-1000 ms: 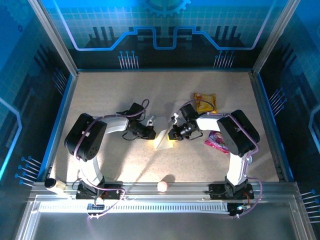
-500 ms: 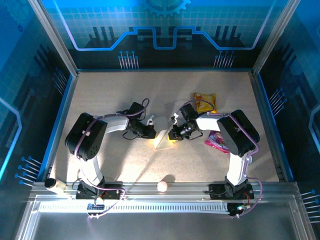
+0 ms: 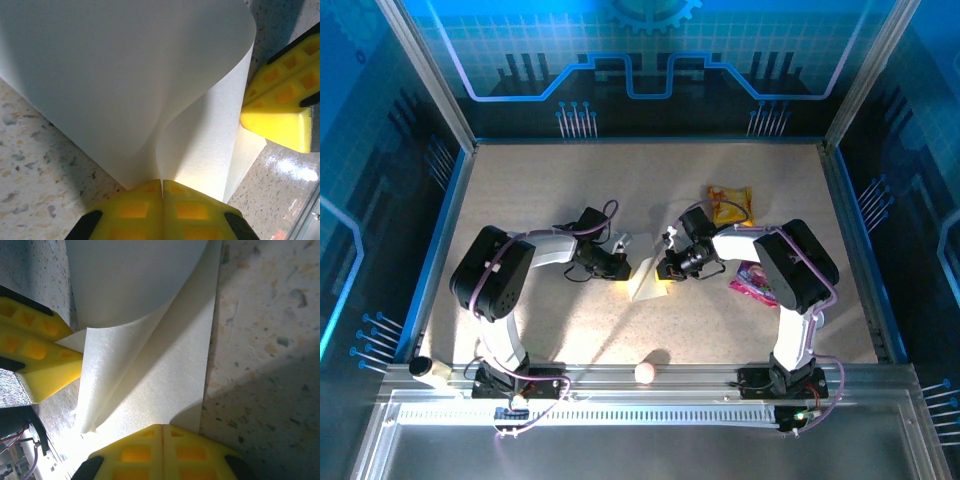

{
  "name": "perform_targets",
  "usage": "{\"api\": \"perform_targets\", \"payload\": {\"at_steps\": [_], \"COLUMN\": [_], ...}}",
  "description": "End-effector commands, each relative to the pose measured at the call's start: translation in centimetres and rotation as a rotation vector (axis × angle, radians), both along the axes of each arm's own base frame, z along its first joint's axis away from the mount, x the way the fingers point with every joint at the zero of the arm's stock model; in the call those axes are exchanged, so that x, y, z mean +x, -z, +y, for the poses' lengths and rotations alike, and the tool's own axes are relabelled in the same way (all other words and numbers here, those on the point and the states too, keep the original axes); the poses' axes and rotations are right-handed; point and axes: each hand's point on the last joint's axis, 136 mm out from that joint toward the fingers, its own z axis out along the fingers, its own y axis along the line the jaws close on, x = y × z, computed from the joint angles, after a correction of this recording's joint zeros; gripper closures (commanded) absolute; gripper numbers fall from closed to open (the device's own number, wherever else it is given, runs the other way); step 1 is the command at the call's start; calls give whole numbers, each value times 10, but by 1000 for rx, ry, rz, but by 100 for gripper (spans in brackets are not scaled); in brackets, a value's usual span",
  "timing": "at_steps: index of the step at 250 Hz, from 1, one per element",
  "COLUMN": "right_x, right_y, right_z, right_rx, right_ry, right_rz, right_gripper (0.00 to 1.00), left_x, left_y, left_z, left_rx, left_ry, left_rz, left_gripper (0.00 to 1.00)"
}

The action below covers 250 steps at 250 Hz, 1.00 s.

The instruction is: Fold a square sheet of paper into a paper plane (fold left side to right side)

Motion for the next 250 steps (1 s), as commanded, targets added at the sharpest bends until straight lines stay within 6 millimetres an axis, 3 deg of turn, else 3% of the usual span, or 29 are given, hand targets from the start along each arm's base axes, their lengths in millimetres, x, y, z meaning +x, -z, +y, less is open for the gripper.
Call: {"api": "perform_targets", "payload": {"at_steps": [1, 76, 250], "right_x": [-25, -26, -26], "right_y": [31, 32, 35], "right_z": [-18, -19, -19], "right_rx": [-142, -144, -146], "right_ry": [-11, -7, -10], "right_rz": [89, 94, 99], "right_gripper": [100, 100, 100], "left_x": [1, 12, 10], "left_y": [2, -7, -16], "left_z": [5, 3, 1], "left_rx": [13, 10, -16], "left_ry": [4, 2, 10], "left_rz": [-19, -63, -78], "left_gripper": [99, 100, 99]}}
